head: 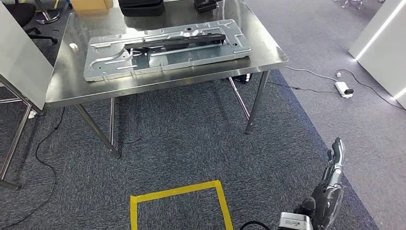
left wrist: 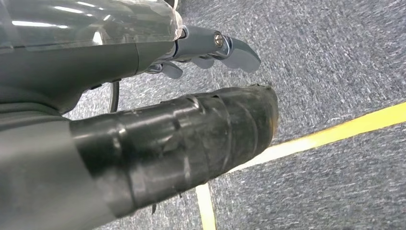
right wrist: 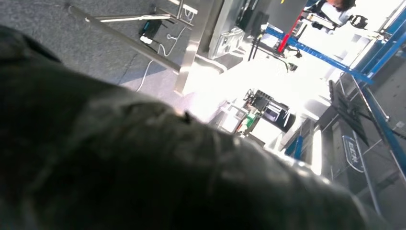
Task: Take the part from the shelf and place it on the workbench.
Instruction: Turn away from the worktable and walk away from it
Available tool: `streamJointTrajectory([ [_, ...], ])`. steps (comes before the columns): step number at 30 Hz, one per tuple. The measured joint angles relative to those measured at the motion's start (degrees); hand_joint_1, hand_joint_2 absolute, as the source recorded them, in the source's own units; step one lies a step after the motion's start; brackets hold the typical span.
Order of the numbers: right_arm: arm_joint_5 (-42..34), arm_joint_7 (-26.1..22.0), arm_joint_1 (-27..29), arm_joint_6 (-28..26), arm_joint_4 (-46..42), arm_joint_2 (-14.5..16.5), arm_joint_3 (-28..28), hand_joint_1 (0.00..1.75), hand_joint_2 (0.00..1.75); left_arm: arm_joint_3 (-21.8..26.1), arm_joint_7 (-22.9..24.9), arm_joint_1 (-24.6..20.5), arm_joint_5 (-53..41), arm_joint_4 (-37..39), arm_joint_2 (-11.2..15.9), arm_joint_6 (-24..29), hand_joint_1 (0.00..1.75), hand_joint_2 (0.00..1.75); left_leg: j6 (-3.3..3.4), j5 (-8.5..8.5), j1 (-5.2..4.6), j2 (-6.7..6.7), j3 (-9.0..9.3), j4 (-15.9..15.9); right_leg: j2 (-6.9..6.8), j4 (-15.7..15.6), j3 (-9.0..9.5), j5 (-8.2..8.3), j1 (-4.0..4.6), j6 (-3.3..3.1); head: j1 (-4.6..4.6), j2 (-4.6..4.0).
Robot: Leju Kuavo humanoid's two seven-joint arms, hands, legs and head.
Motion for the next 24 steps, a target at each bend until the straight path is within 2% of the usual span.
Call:
streamJointTrajectory([
  [1,0.0,0.0,0.0,0.0,-0.1,0.0,-0.1,0.0,0.0,0.0,0.0,0.0,0.0,0.0,0.0,0.0,0.0,0.0,-0.38,0.32,-0.03,-0.02,-0.26,0.2,0.05,-1.4,0.53,-0.59,0.23,-0.35,-0.02,0.0],
  [3,0.0,0.1,0.1,0.0,-0.1,0.0,-0.1,0.0,0.0,0.0,0.0,0.1,0.0,0.0,0.0,0.0,0.0,0.0,-1.18,0.82,0.11,-0.08,-0.56,0.3,-0.01,-1.7,-0.23,-0.01,0.24,-1.3,-0.01,0.0],
  [4,0.0,0.1,0.1,0.0,-0.2,0.0,-0.2,0.0,0.0,0.0,0.0,0.1,0.0,0.0,0.0,0.0,0.0,0.0,-1.53,0.06,0.21,-0.18,-1.0,0.8,-0.08,-1.7,-0.76,0.57,0.17,-1.89,-0.03,0.0],
  [5,0.0,0.1,0.1,0.0,-0.2,0.0,-0.2,0.0,0.0,0.0,0.0,0.2,0.0,0.0,0.0,0.0,0.0,0.0,-1.81,-1.72,0.32,-0.3,-1.66,2.1,-0.18,-1.9,-1.42,1.22,0.05,-2.45,-0.04,0.0],
  [6,0.1,0.2,0.1,0.0,-0.2,0.0,-0.2,0.0,0.0,0.0,0.0,0.2,0.0,0.0,0.0,0.0,0.0,0.0,-2.03,-4.43,0.43,-0.42,-2.5,4.6,-0.27,-1.9,-2.18,1.85,0.02,-2.85,-0.07,0.0],
  [7,0.1,0.2,0.1,0.1,-0.2,0.1,-0.3,0.0,0.0,0.0,0.0,0.3,0.0,0.0,0.0,0.0,0.0,0.0,-2.22,-7.44,0.45,-0.48,-3.45,7.9,-0.3,-1.9,-2.99,2.47,0.09,-3.08,-0.09,0.0],
  [8,0.1,0.3,0.1,0.2,-0.2,0.1,-0.5,0.0,0.0,0.0,0.0,0.3,0.0,0.0,0.0,0.0,0.0,0.0,-2.35,-9.69,0.48,-0.5,-4.16,11.5,-0.31,-1.8,-3.81,3.09,0.18,-3.15,-0.09,0.0],
  [9,0.1,0.4,0.1,0.3,-0.2,0.1,-0.7,0.0,0.0,0.0,0.1,0.3,0.0,0.0,0.0,0.0,0.0,0.0,-2.44,-10.72,0.5,-0.5,-4.39,14.3,-0.32,-1.7,-4.65,3.7,0.28,-3.11,-0.09,0.0],
  [10,0.1,0.5,0.1,0.4,-0.2,0.1,-0.9,0.0,0.0,0.0,0.1,0.3,0.0,0.0,0.0,-0.1,0.0,0.0,-2.45,-10.4,0.49,-0.5,-3.88,15.6,-0.33,-1.6,-5.49,4.26,0.34,-3.04,-0.1,0.0],
  [11,0.0,0.6,0.0,0.6,-0.1,0.1,-1.1,0.0,0.0,0.0,0.1,0.3,0.0,0.0,0.0,-0.1,0.0,0.0,-2.39,-9.01,0.49,-0.5,-2.33,14.7,-0.33,-1.3,-6.24,4.75,0.38,-2.94,-0.1,0.0],
  [12,0.0,0.7,0.0,0.8,-0.1,0.1,-1.4,0.0,0.0,0.0,0.1,0.3,0.0,0.0,0.0,-0.1,0.0,0.0,-2.22,-7.35,0.48,-0.51,0.15,11.9,-0.31,-1.1,-6.92,5.16,0.39,-2.81,-0.1,0.0],
  [13,-0.1,0.8,0.0,0.9,-0.1,0.1,-1.6,0.0,0.0,0.0,0.1,0.2,0.0,0.0,0.1,-0.1,0.0,0.0,-1.94,-6.48,0.43,-0.53,3.2,7.7,-0.3,-0.8,-7.51,5.55,0.4,-2.62,-0.1,0.0],
  [14,-0.2,0.8,0.0,1.1,-0.1,0.1,-1.8,0.0,0.0,0.0,0.1,0.1,0.0,0.0,0.1,-0.1,0.0,0.0,-1.64,-6.25,0.31,-0.56,6.06,3.4,-0.28,-0.5,-7.96,5.92,0.44,-2.38,-0.09,0.0],
  [15,-0.3,0.8,0.0,1.1,-0.1,0.1,-2.0,0.0,0.0,0.0,0.1,0.1,0.0,0.0,0.1,-0.1,0.0,0.0,-1.32,-6.49,0.16,-0.58,7.91,0.2,-0.32,-0.4,-8.26,6.34,0.46,-2.07,-0.08,0.0],
  [16,-0.3,0.8,-0.1,1.2,-0.1,0.1,-2.2,0.0,0.0,0.0,0.1,0.0,0.0,0.0,0.1,-0.1,0.0,0.0,-1.01,-6.93,-0.02,-0.61,8.79,-1.7,-0.39,-0.4,-8.43,6.81,0.44,-1.72,-0.08,0.0],
  [18,-0.7,0.9,-0.1,1.3,-0.1,0.1,-2.6,0.0,0.0,0.0,0.2,0.0,0.0,0.0,0.1,-0.1,0.0,0.0,-0.25,-6.29,-0.09,-0.58,8.41,-2.3,-0.5,-0.6,-8.56,7.69,0.38,-0.95,-0.08,0.0],
  [19,-1.0,0.9,-0.1,1.4,-0.1,0.1,-2.9,0.0,0.0,0.0,0.3,0.0,0.0,0.0,0.1,-0.1,0.0,0.0,0.24,-5.68,0.01,-0.49,8.06,-2.5,-0.43,-0.4,-8.8,7.33,0.37,-0.64,-0.08,0.0],
  [20,-1.3,0.9,-0.2,1.6,-0.1,0.1,-3.2,0.0,0.0,0.1,0.3,0.0,0.0,0.0,0.1,-0.1,0.0,0.0,0.82,-5.0,0.14,-0.36,7.56,-2.8,-0.31,0.7,-9.26,5.97,0.37,-0.39,-0.05,0.0],
  [21,-1.6,0.9,-0.1,1.8,-0.1,0.1,-3.5,0.0,0.0,0.1,0.4,-0.1,0.0,0.0,0.0,-0.1,0.0,0.0,1.28,-4.28,0.27,-0.21,6.91,-2.9,-0.19,2.9,-9.99,3.59,0.35,-0.21,-0.03,0.0],
  [23,-2.3,0.9,-0.1,2.2,-0.1,0.1,-4.3,0.0,0.0,0.1,0.4,-0.1,0.0,0.0,0.0,-0.1,0.0,0.0,1.79,-3.07,0.13,-0.04,5.27,-2.8,-0.05,9.9,-11.79,-2.09,0.19,0.07,-0.02,0.0],
  [24,-2.6,0.8,-0.1,2.3,-0.1,0.1,-4.7,0.0,0.0,0.1,0.5,0.0,0.0,0.0,0.1,-0.1,0.0,0.0,1.79,-2.46,0.06,-0.01,4.41,-2.7,-0.06,13.1,-12.26,-3.52,0.14,0.21,-0.03,0.0],
])
